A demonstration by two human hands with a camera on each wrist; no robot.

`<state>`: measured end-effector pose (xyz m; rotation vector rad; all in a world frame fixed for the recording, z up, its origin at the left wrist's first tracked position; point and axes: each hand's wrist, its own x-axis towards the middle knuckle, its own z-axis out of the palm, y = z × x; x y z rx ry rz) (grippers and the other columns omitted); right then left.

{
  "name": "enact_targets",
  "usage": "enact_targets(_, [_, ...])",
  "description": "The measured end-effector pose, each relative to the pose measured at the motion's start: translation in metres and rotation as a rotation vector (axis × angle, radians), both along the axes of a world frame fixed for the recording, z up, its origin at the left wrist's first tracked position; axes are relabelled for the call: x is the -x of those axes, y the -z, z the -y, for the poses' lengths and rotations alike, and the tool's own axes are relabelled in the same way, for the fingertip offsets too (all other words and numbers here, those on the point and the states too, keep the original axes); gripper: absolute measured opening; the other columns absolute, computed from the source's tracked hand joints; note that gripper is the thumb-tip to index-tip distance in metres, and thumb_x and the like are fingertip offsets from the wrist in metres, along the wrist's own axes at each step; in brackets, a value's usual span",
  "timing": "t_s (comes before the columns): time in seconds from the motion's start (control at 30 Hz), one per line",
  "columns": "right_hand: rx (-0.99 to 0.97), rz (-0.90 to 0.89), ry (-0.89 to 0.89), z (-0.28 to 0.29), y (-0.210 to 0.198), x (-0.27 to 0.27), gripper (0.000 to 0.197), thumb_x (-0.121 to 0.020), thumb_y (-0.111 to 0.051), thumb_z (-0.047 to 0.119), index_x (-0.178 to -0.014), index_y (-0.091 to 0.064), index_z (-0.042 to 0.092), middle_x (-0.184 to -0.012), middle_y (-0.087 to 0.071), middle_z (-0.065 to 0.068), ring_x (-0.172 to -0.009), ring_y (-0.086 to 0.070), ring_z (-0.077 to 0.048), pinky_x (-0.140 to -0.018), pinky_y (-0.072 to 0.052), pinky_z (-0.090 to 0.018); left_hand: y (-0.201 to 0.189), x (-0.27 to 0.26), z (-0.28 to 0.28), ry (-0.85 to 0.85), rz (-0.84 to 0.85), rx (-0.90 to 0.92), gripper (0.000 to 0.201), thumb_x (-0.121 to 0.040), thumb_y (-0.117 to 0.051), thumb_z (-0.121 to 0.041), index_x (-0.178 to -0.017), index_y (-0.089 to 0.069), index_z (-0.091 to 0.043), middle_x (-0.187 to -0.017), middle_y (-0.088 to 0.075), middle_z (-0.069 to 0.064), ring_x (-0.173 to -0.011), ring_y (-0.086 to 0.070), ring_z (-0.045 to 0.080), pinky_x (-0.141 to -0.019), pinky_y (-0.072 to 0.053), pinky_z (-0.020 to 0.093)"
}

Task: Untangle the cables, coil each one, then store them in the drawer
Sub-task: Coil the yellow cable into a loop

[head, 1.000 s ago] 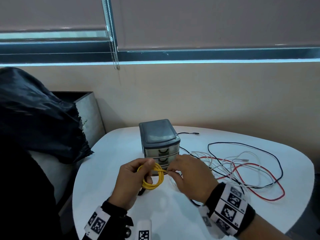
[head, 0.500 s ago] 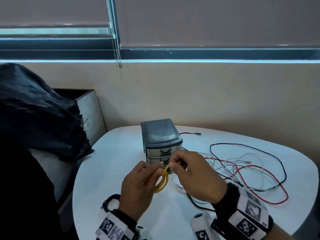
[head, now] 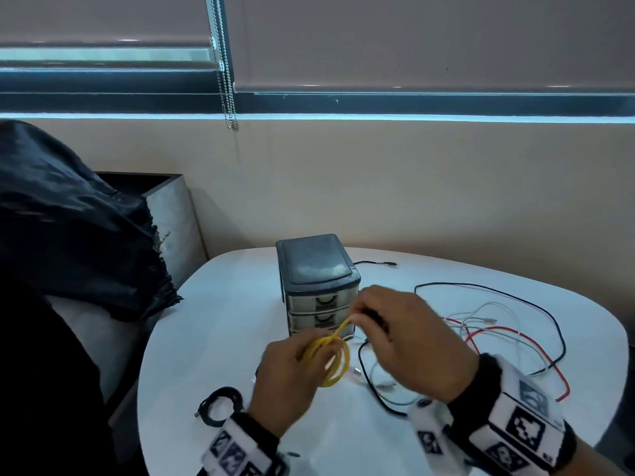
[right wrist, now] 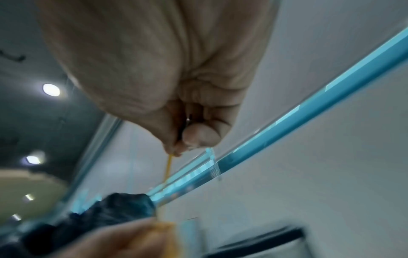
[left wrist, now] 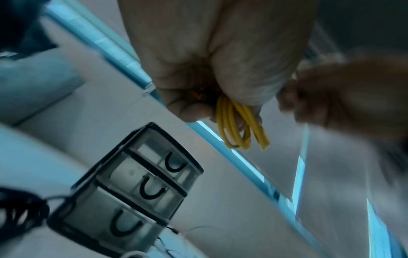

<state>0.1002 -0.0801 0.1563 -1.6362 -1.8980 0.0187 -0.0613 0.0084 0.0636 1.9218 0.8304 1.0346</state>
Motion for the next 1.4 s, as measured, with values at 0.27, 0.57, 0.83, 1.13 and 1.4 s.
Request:
enact_targets(0.27, [0.096, -0.287, 0.061, -0.002, 0.045, 0.001, 0.012, -0.09, -0.063, 0.022, -0.079, -0.068, 0.024, -0.075, -0.064, 0.015, -0.071, -0.06, -0.006, -0.064, -0.046, -0.017, -0.017, 0.004, 0.006, 0.141, 0.291, 0.39, 0.028, -0.076, -0.08, -0.05, -0.071, -0.077, -0.023, -0.052, -0.052, -0.001, -0.046, -0.046, 0.012, -0.051, -0.042, 0.026])
enact_targets(0.57, [0.073, -1.124, 0.184, -0.012, 0.041, 0.028, 0.014, -0.091, -0.062, 0.0, -0.082, -0.072, 0.004, -0.072, -0.073, -0.013, -0.061, -0.068, -0.021, -0.056, -0.055, -0.027, -0.025, 0.001, 0.02, 0.003, 0.363, 0.316, 0.03, -0.083, -0.057, -0.036, -0.093, -0.077, -0.015, -0.049, -0.058, -0.006, -0.04, -0.043, 0.01, -0.042, -0.042, 0.024])
enact_targets(0.83, [0.143, -1.334, 0.097, -0.003, 0.038, 0.041, 0.011, -0.092, -0.061, 0.0, -0.092, -0.066, -0.009, -0.079, -0.073, -0.023, -0.065, -0.071, -0.03, -0.059, -0.059, -0.033, -0.026, -0.01, 0.025, -0.076, 0.445, 0.258, 0.024, -0.085, -0.059, -0.039, -0.085, -0.074, -0.02, -0.062, -0.064, 0.002, -0.048, -0.051, 0.012, -0.044, -0.047, 0.028])
enact_targets(1.13, [0.337, -1.474, -0.045, 0.0, 0.031, 0.033, 0.02, -0.089, -0.059, 0.015, -0.089, -0.072, 0.001, -0.085, -0.07, -0.018, -0.078, -0.065, -0.025, -0.083, -0.056, -0.036, -0.021, -0.011, 0.023, -0.098, 0.348, -0.052, 0.023, -0.091, -0.053, -0.052, -0.102, -0.071, -0.042, -0.089, -0.072, -0.01, -0.082, -0.07, 0.013, -0.071, -0.055, 0.025])
enact_targets(1.4, [0.376, -0.892, -0.018, 0.005, 0.034, 0.037, 0.022, -0.076, -0.081, 0.026, -0.092, -0.07, 0.014, -0.079, -0.065, 0.01, -0.081, -0.06, -0.005, -0.081, -0.053, -0.026, -0.018, -0.011, 0.015, -0.107, 0.317, -0.128, 0.013, -0.096, -0.063, -0.032, -0.1, -0.075, -0.033, -0.079, -0.064, -0.01, -0.075, -0.064, 0.012, -0.067, -0.047, 0.015])
